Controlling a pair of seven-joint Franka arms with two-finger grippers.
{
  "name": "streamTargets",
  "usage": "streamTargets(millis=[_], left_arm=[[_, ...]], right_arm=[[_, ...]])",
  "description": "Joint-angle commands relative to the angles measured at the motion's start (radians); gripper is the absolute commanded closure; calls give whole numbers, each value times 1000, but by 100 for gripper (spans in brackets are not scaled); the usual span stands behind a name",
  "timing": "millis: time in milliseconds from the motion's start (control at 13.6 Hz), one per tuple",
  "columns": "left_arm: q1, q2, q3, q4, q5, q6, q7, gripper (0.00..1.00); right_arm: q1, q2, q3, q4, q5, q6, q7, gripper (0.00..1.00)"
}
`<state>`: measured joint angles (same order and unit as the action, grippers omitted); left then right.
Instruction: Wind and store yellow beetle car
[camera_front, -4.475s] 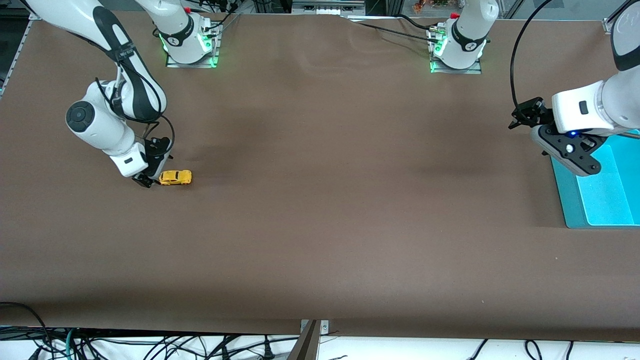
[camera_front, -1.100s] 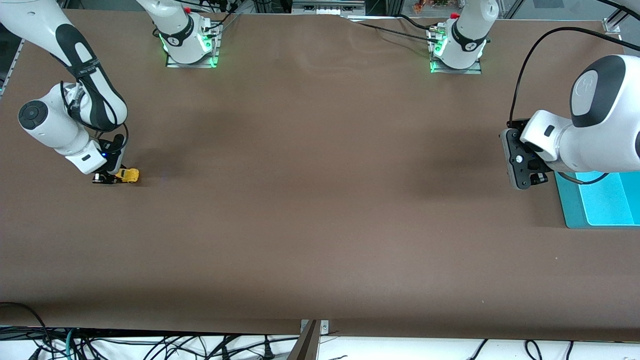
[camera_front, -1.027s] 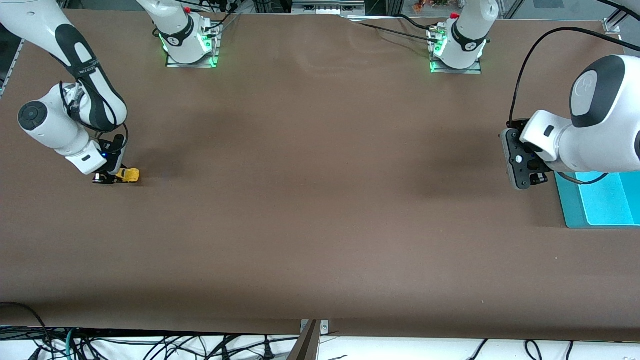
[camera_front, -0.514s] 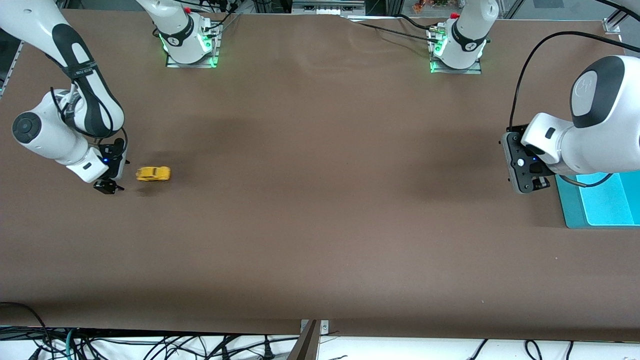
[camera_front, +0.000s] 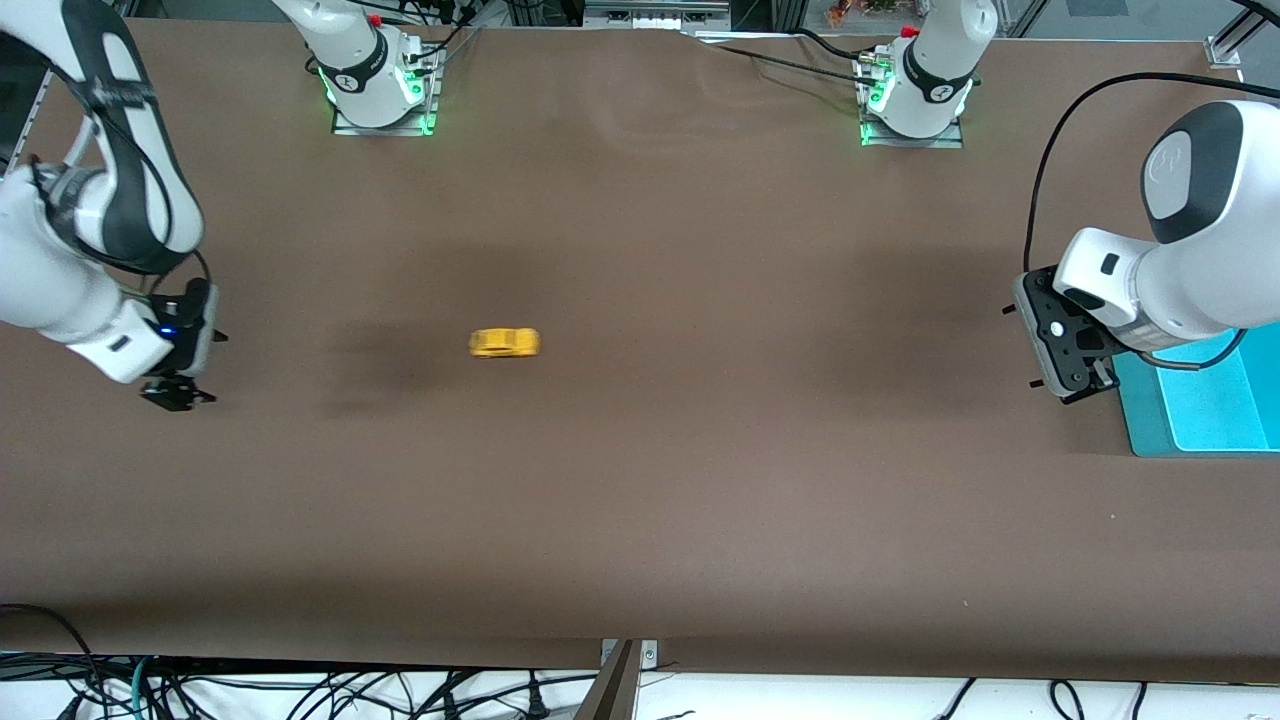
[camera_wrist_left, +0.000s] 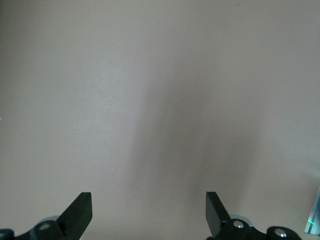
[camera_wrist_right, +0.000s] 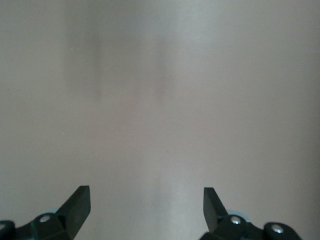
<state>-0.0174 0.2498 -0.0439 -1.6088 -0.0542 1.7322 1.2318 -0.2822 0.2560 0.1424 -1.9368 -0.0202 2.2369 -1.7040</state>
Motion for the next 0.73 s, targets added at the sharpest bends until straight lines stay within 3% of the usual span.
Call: streamTargets(millis=[0,220,660], left_arm=[[8,-67,-4,-103,22,46,46,0],[31,-70,-4,-163,22,93,188,0],[51,-70,-4,-292,39,142,218,0]], right_arm=[[-3,-93,3,22,5,-88,124,0],[8,-168,-1,24,10,-164,292,0],[77,-239,-21,81,14,-360,885,0]])
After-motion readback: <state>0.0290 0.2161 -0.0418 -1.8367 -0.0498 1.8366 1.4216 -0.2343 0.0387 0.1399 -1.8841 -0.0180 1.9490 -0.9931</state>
